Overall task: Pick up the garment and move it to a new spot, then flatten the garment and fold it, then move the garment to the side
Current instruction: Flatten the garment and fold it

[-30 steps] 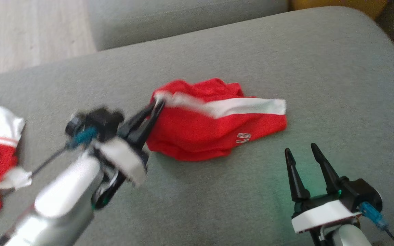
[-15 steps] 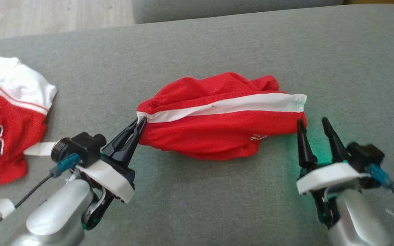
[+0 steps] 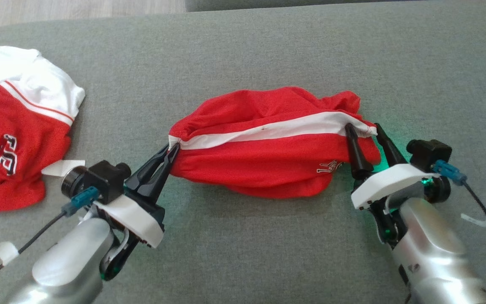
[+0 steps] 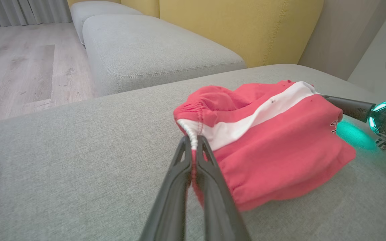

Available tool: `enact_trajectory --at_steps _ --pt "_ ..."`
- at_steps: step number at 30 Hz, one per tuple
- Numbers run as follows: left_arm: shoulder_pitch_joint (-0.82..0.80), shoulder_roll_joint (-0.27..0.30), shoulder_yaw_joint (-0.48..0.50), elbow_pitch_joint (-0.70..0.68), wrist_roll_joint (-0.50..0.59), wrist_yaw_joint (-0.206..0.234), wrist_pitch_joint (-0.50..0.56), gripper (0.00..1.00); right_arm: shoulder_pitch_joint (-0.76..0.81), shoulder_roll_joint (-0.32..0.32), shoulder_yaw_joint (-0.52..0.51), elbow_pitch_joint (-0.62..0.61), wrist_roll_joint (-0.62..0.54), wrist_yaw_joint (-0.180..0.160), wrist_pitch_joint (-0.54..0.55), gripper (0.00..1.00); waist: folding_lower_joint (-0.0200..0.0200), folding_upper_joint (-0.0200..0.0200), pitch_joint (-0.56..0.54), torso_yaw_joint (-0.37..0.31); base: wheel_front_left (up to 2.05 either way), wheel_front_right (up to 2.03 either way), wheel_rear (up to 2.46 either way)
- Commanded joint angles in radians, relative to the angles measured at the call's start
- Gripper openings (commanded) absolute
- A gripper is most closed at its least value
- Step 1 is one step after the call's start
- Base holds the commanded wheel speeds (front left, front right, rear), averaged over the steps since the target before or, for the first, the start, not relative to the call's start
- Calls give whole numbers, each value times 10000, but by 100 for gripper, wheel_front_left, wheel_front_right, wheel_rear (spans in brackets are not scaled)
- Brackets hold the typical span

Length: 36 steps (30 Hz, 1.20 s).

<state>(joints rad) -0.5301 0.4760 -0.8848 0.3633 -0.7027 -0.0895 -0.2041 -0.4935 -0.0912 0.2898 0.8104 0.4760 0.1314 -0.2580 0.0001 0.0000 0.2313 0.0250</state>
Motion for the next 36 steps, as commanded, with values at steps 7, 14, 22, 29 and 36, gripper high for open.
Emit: enact_trajectory --at_steps 7,14,22,29,36 --pt "-517 355 369 -6 77 -52 -206 0 -256 -435 728 -586 439 -7 -35 30 -1 0 -23 -23 0 0 0" --pt "-652 465 440 -65 100 -37 -264 0 -314 -604 729 -993 567 -7 -36 0 -1 0 -31 -171 0 0 0" --pt "-2669 814 811 -990 626 -122 2 0 -1865 -1495 -380 -2853 -179 -7 -37 0 -1 0 444 -669 0 0 0" --pt "-6322 316 943 -926 1119 -334 674 0 -5244 -2574 -748 -3137 -927 -7 219 0 -1 0 1487 -1071 0 0 0" --pt "-9134 -616 1423 262 1596 -378 -331 0 -7803 -2936 -1622 -3297 -1967 -7 132 0 -1 0 2201 -1246 0 0 0"
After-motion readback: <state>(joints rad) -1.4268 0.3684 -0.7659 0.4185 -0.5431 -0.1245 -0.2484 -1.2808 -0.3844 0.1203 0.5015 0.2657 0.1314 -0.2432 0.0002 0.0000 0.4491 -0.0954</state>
